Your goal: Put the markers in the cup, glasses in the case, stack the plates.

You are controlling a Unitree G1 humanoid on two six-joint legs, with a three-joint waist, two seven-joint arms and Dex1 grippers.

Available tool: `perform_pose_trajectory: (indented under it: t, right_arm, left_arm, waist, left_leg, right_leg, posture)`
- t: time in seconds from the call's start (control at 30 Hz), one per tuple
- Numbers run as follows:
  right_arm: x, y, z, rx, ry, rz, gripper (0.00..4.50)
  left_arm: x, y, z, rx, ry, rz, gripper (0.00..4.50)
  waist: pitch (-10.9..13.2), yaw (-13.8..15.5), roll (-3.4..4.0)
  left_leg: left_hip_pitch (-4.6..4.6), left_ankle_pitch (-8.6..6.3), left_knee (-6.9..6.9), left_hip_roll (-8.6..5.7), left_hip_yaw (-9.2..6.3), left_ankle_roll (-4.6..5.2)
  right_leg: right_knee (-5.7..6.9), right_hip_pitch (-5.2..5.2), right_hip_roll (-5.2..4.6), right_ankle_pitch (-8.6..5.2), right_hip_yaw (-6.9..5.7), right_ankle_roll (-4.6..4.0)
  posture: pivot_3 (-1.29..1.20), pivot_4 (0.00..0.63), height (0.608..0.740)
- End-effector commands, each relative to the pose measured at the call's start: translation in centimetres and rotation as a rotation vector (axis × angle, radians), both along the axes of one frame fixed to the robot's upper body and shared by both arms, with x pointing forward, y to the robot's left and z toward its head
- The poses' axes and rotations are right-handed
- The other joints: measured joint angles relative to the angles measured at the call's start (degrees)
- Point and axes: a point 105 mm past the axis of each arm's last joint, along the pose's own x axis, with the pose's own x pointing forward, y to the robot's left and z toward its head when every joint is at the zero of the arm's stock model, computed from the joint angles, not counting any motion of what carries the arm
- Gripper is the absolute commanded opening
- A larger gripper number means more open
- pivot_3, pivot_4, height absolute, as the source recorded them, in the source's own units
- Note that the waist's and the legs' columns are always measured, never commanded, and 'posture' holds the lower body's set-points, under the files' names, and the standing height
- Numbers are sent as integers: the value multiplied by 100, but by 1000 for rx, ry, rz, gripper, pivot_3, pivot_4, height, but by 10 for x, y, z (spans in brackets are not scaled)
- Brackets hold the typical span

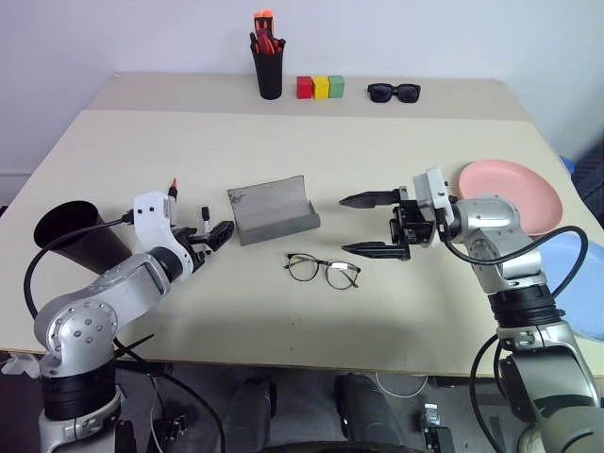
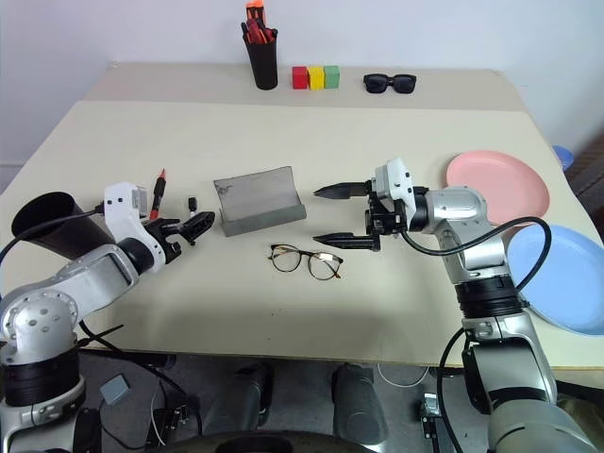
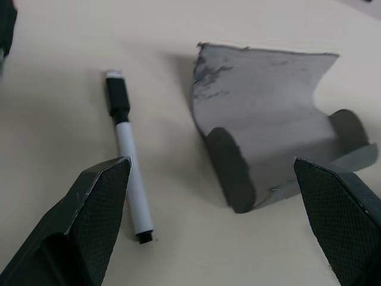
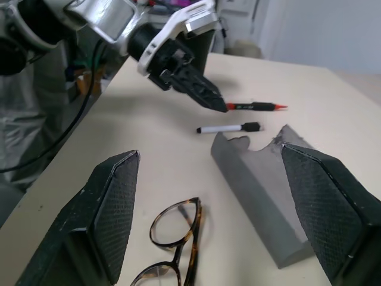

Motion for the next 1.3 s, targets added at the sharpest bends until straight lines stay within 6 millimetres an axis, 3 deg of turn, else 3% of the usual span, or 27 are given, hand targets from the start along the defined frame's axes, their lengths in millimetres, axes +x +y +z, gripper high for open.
perform_pose_trajectory:
  t: [0.03,0.4,0.67,1.07,1.3]
  right_arm:
    - [1,2,15,0,-47,16,3857]
    - [3,-7,3,12,-32,7,3857]
    - [9,-11,4,17,-41,-9,3857]
    - [9,-6,8,20,-46,-14,3857]
    - [6,-4,9,25,-46,-20,3857]
  left_arm:
    - [6,4,5,6,-3,31,4500]
    - [31,1,-2,-4,86,131,4500]
    - [40,9,7,-12,137,267,4500]
    - [36,19,-10,21,326,364,4500]
    - [43,18,-2,-40,355,428,4500]
  waist:
    - [0,0,0]
    - [1,10,-1]
    - [1,0,-2]
    - [2,6,-4]
    - [3,13,-5]
  left_leg:
    - [0,1,0,0,0,-1]
    - [-3,1,1,-2,0,-2]
    - [-3,2,2,-2,-1,-3]
    - [-4,4,3,-3,-2,-7]
    - [-5,6,3,-5,-2,-12]
  right_leg:
    - [0,0,0,0,0,0]
    - [-2,0,-1,3,0,5]
    - [-1,-2,-1,4,0,8]
    - [-1,-1,-1,6,0,10]
    - [-2,-1,-1,7,-1,12]
  posture:
    - [0,150,740]
    - [0,150,740]
    - [0,150,740]
    - [0,150,740]
    - [0,150,740]
